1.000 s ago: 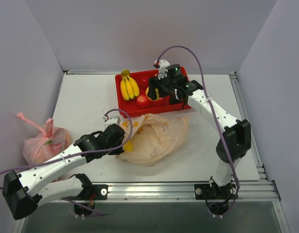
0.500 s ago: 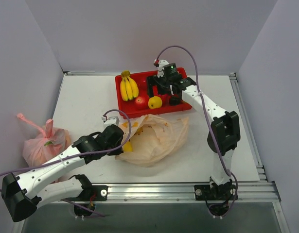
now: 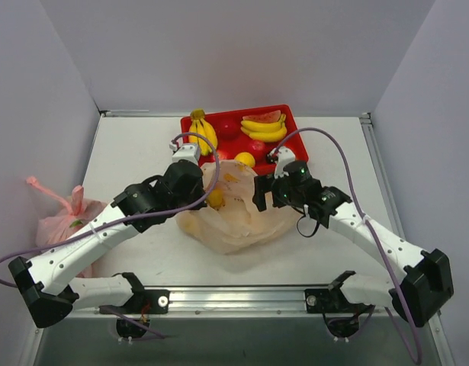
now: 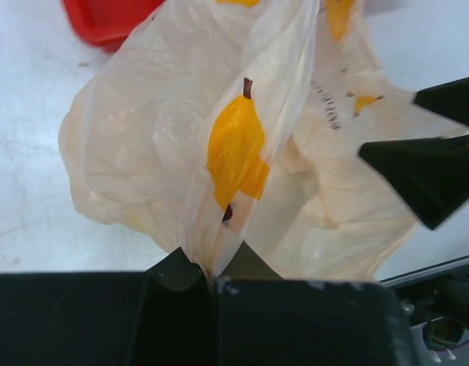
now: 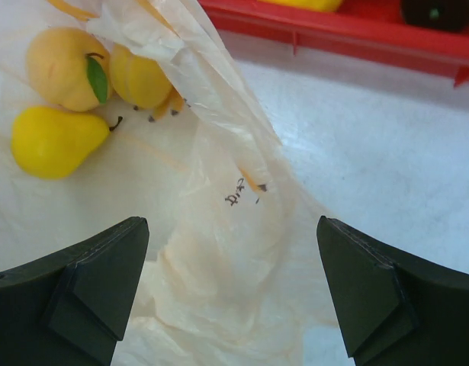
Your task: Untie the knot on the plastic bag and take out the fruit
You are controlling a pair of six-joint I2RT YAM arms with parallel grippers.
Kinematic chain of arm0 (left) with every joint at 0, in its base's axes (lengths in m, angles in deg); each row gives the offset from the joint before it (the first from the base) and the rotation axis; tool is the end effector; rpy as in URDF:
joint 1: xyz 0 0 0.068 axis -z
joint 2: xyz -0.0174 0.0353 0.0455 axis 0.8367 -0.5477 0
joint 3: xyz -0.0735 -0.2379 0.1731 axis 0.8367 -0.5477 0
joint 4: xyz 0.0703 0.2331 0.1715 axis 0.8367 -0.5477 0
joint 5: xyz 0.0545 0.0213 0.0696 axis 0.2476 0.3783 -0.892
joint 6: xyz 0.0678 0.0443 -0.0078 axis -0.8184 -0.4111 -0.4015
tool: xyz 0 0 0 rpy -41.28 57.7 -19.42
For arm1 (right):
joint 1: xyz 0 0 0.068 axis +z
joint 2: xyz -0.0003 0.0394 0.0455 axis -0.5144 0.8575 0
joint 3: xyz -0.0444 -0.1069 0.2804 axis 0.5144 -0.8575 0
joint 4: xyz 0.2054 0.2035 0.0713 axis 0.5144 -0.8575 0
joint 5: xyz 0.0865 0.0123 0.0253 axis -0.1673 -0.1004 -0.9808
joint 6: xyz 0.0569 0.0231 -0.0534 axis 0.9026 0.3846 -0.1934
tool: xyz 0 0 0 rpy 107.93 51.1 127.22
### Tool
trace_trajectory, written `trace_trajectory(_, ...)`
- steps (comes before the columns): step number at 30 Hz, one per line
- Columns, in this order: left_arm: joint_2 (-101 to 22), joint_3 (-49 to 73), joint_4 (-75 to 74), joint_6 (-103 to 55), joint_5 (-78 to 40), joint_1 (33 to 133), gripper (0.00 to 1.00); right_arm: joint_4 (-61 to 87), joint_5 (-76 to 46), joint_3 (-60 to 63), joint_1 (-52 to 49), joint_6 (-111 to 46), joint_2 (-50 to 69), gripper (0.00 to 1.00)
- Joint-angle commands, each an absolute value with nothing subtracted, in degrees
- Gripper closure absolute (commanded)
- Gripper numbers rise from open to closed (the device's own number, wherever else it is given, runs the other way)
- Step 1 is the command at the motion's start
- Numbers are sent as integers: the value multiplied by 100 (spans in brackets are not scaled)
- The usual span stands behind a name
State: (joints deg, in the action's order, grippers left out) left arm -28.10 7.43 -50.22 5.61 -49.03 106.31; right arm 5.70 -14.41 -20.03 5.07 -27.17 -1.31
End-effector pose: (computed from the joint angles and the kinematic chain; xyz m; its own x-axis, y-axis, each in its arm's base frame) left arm 0.1950 -0.1884 0.3600 -0.6917 -0.1356 -0.7093 0.1031 0.9536 -0.2828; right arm 0.2707 0.2071 0.3099 -0.4632 -0.0842 -0.8822 -0.5873 0.7747 0.2344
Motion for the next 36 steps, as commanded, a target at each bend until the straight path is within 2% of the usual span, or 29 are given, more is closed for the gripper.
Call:
trace_trajectory(1, -3240, 1664, -4886, 151, -5021, 10995, 100, 1038, -984, -2442, 446, -2428, -535, 3)
trace_trajectory(5, -3697, 2028, -4894, 142, -5189, 11760, 100, 1116, -949, -2698, 428, -2446, -826, 4)
trace_trajectory(8, -3559, 1505, -4999, 474, -5293, 11779, 100, 1152, -931, -2786, 454, -2446, -1018, 4)
trace_trajectory(12, -2759, 256, -5035, 1257, -5382, 11272, 100, 1143, -1045, -2716, 718, -2744, -1230, 4)
trace_trajectory(15, -2266, -543, -5044, 1539, -4891, 10875, 100, 1012, -1386, -2497, 1043, -2885, -1125, 6)
trace_trajectory(21, -1984, -1048, -5114, 1759, -4609, 10786, 99, 809, -1687, -2171, 1711, -2535, -388, 9)
trace_trajectory(22, -1993, -1074, -5105, 1768, -4591, 10777, 95, 809, -1757, -2136, 1764, -2455, -134, 9)
trace_trajectory(26, -2019, -987, -4992, 1777, -4521, 10812, 69, 722, -1951, -2136, 1826, -2016, 386, 9)
trace_trajectory(27, -2028, -978, -4939, 1768, -4494, 10812, 55, 704, -1899, -2153, 1869, -1989, 430, 9)
trace_trajectory(29, -2063, -951, -4720, 1760, -4415, 10838, 41, 590, -1575, -2215, 1887, -1910, 457, 9)
trace_trajectory(30, -2089, -951, -4658, 1751, -4345, 10856, 30, 563, -1416, -2241, 1913, -1884, 422, 9)
trace_trajectory(33, -2300, -890, -4429, 1751, -4196, 10900, 10, 396, -853, -2303, 1940, -1883, 264, 9)
trace_trajectory(36, -2572, -767, -4227, 1768, -4081, 11005, 7, 194, -808, -2250, 1984, -2032, 202, 7)
